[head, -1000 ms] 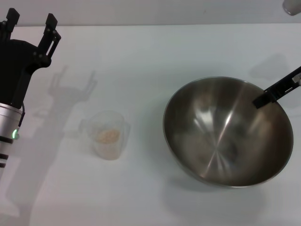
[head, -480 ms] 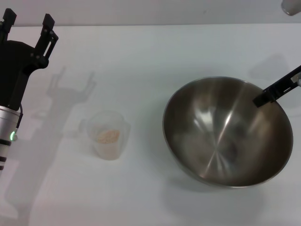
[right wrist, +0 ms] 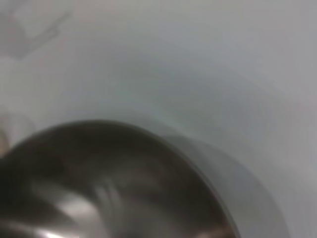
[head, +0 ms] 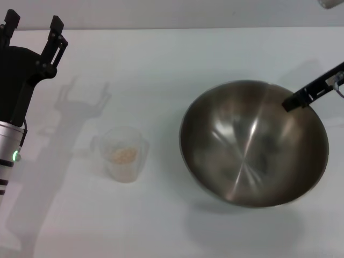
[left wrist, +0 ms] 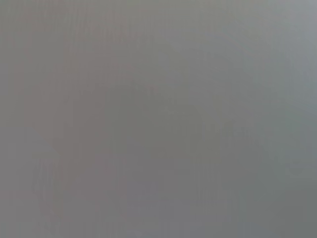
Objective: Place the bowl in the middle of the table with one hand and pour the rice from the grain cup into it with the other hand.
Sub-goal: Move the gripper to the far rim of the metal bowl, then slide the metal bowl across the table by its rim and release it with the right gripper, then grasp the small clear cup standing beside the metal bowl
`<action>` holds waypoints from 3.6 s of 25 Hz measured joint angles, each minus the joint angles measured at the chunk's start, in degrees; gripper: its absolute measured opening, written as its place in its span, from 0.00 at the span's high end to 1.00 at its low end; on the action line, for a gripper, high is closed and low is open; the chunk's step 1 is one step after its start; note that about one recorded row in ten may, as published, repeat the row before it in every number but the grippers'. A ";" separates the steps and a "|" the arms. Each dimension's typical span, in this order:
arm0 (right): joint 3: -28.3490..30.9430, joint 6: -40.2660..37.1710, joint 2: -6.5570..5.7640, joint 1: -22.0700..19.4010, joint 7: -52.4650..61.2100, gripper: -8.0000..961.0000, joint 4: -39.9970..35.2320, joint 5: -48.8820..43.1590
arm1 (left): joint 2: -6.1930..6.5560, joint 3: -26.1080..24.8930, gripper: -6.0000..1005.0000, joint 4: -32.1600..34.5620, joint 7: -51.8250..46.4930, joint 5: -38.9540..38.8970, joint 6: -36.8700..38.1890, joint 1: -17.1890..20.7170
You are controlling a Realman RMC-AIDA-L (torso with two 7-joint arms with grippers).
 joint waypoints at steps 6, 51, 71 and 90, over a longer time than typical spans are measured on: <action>3.36 0.08 0.42 -0.05 -0.04 0.97 -3.02 0.31 | 0.06 -0.07 0.19 0.00 0.00 0.01 0.14 0.00; 2.17 -5.16 2.45 1.50 -2.92 0.92 6.41 4.79 | 0.09 -0.08 0.19 0.21 0.01 -0.08 0.26 -0.28; 0.88 -7.27 3.16 2.18 -2.57 0.81 2.56 4.42 | 0.09 -0.09 0.19 0.01 0.00 0.01 0.57 -0.36; -1.89 -27.35 4.28 -3.50 -19.33 0.50 -8.36 27.43 | 0.00 0.22 0.19 0.00 0.00 -0.03 3.16 0.53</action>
